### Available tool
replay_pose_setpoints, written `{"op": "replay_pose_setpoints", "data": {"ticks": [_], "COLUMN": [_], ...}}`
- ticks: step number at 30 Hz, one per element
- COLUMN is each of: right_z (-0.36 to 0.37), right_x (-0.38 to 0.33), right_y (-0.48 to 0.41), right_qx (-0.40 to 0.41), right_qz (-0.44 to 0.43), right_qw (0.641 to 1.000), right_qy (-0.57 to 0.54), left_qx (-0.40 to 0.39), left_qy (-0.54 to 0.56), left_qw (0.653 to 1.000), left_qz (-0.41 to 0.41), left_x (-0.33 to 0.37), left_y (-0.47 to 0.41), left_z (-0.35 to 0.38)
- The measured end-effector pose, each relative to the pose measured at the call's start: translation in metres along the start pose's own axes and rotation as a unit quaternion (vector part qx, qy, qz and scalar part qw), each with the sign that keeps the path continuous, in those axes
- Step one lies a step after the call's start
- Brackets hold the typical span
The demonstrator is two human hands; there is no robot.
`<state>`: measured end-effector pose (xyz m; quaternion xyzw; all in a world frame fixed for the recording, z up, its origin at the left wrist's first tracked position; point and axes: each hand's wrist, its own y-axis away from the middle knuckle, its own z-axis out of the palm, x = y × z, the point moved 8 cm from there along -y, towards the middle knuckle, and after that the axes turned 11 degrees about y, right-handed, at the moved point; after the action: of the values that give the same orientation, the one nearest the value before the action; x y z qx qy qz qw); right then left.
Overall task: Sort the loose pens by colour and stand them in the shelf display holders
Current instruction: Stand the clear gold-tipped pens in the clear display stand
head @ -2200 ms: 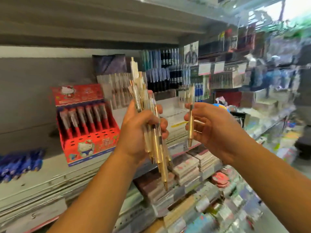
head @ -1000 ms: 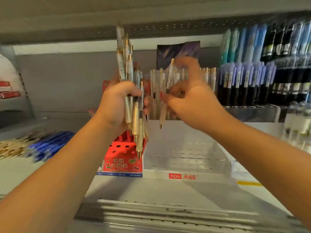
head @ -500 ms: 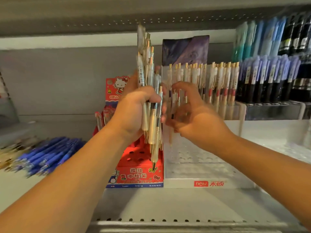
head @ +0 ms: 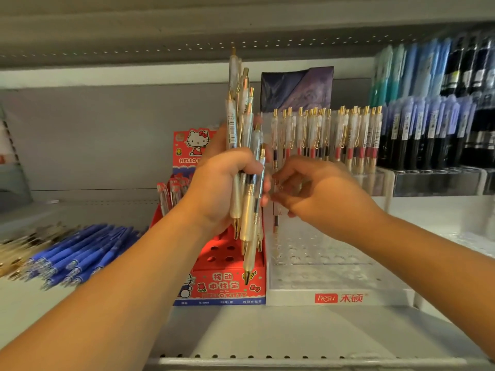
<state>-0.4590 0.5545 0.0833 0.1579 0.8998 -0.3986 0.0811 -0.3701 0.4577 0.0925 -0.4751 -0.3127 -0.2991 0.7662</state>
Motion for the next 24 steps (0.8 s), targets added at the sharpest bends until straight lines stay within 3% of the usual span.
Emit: {"op": "replay_pose_setpoints", "data": {"ticks": [5,9,12,16,24], "right_z": [0.005,-0.005,-0.014,-0.015,-0.01], "right_x": [0.006,0.003,0.0,-0.005,-0.016], "right_y": [0.004,0.007,0.008,0.011,0.019], "right_qx": [-0.057,-0.033,-0.013,-0.032,-0.064], "right_qz": [0.009,0.003,0.022,0.061,0.09], "right_qw": [0.998,0.999,0.995,0.951,0.941], "right_qy": [0.02,0.017,-0.097,-0.3,-0.32], "left_qx": [0.008,-0.005,-0.007,-0.002,0.036], "left_qy": [-0.014,-0.029,-0.021,-0.063,-0.119], "left_qw": [1.0,0.999,0.999,0.998,0.99], "left_qz": [-0.022,-0.033,-0.031,0.016,0.067], "left_x": [-0.006,-0.012,-0.012,-0.006,0.0], "left_y": [0.001,0.003,0.002,0.002,0.003], "left_z": [0.002,0.005,0.006,0.007,0.004]}}
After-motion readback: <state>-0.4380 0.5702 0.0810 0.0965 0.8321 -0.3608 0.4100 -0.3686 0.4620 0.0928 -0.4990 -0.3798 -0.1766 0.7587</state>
